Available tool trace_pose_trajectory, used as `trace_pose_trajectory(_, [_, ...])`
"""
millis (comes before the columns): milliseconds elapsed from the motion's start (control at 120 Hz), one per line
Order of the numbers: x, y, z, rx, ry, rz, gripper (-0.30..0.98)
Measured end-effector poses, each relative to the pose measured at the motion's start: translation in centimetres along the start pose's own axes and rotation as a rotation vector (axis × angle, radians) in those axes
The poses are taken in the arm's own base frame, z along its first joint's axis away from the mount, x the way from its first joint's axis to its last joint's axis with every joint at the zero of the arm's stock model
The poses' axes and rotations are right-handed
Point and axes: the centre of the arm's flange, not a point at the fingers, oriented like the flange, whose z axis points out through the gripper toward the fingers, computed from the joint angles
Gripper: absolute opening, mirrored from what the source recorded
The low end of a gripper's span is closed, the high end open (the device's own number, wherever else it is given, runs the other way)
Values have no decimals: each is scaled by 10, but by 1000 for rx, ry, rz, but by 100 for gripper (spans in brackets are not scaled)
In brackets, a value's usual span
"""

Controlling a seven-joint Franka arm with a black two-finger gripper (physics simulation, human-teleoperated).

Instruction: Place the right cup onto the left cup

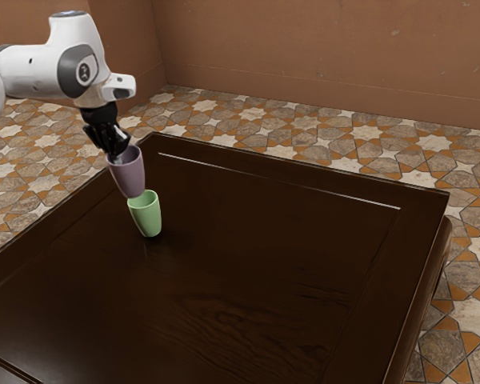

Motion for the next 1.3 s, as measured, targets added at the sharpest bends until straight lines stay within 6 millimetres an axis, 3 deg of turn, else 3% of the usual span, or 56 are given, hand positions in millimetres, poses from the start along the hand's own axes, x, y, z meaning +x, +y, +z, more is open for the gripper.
trace_pose_trajectory(242, [28,-22,40,-2,-23,1,-10])
trace_pose_trajectory(392, [41,-24,56,-7,-20,14,-10])
trace_pose_trajectory(758, [35,-36,58,-26,-14,20,-10])
trace_pose_trajectory(1133, [38,-37,84,-33,-32,39,-10])
trace_pose_trajectory(1300, [39,-35,91,-69,-19,29,24])
